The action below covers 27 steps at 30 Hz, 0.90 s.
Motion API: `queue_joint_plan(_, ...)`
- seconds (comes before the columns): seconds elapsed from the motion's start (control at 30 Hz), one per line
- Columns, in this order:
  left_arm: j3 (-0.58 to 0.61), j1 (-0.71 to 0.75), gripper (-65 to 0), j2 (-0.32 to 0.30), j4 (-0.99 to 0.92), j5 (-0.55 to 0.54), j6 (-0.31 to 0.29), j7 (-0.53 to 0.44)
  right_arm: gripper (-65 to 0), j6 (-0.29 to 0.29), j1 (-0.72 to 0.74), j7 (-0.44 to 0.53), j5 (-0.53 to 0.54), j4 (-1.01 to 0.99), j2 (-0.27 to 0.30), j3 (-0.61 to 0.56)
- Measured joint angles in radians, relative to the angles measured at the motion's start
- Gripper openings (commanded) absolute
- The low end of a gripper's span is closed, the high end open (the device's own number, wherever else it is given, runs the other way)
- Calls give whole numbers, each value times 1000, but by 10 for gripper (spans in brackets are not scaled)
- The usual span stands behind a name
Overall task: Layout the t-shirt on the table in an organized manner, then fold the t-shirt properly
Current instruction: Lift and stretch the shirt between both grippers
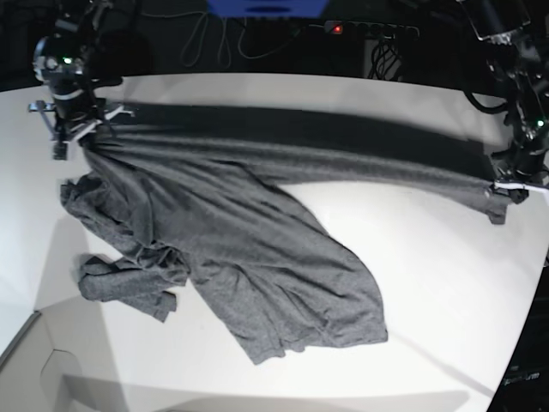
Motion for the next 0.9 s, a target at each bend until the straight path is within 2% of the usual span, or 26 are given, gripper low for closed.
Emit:
queue_joint_plan(0.2,0,11,-649,25,44,1,0,0,-650,1,-43,0,1,19,-6,33)
queue_joint_plan(0.37,0,21,-648,43,42,6,0,-5,-650,1,-87,4,1,19,-55,30)
queue_joint_plan(0.5,0,47,-645,42,42,10,5,-2,-650,1,-100,5,-2,14,-52,32)
queue_joint_plan(0.57,0,43,-645,43,42,9,8,9,-650,27,-100,4,-3,14,-52,32)
queue_joint_plan(0.63,0,34,-644,41,42,9,8,69,-650,80,-100,3,-3,14,-54,37)
queue_joint_plan(0.67,-7,31,-641,42,42,8,8,97,-650,81,-100,4,-4,14,-62,39)
queue_joint_plan(0.73,-37,26,-603,44,42,8,8,132,-650,84,-100,2,-7,15,-79,40)
queue_joint_plan(0.8,-58,8,-523,47,43,17,17,144,-640,86,-100,-3,-7,16,-80,40)
queue_joint_plan(0.9,-54,-11,-386,55,62,15,16,148,-569,87,-103,-3,-10,20,-81,41)
